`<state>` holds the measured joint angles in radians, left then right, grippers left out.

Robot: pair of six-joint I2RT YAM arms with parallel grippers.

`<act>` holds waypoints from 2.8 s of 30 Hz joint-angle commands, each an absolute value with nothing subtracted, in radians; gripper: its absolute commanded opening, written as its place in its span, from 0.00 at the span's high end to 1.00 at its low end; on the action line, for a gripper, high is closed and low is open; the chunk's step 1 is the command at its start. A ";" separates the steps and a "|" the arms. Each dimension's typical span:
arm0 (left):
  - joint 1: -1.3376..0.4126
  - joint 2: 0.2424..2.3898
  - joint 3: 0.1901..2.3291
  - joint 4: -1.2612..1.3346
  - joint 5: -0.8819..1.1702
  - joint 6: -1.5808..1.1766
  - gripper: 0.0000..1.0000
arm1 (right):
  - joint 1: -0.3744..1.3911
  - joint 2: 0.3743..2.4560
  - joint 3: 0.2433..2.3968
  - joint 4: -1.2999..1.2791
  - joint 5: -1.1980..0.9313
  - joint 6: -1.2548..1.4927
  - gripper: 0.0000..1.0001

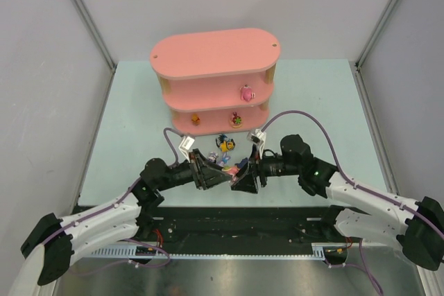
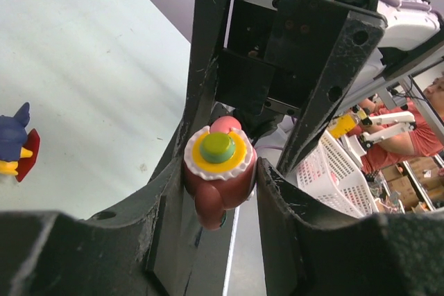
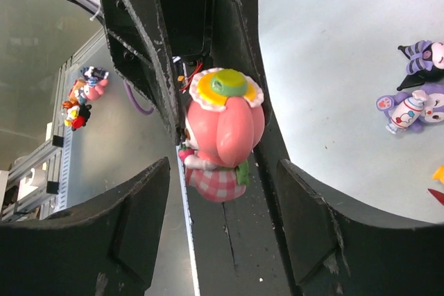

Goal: Place and organize the plastic toys onto the shelf

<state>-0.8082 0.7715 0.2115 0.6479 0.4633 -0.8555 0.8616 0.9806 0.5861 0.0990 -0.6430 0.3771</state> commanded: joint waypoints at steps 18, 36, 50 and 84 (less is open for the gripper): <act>-0.807 0.787 0.253 0.759 0.514 -0.842 1.00 | 0.865 1.040 0.591 0.210 -0.661 0.414 0.71; -0.813 0.675 0.300 0.518 0.310 -0.874 0.00 | 0.917 0.894 0.589 0.094 -0.401 0.325 1.00; -0.890 0.768 0.581 0.029 0.058 -0.859 0.00 | 1.180 0.841 0.657 0.005 0.153 0.180 1.00; -1.106 0.966 0.811 -0.132 -0.204 -0.792 0.14 | 1.186 0.841 0.663 0.005 0.161 0.179 1.00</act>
<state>-1.0973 0.9577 0.7628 -0.1581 -0.1871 -0.8032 1.1809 0.8478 0.6155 -0.0334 0.1570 0.1856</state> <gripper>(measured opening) 0.896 0.405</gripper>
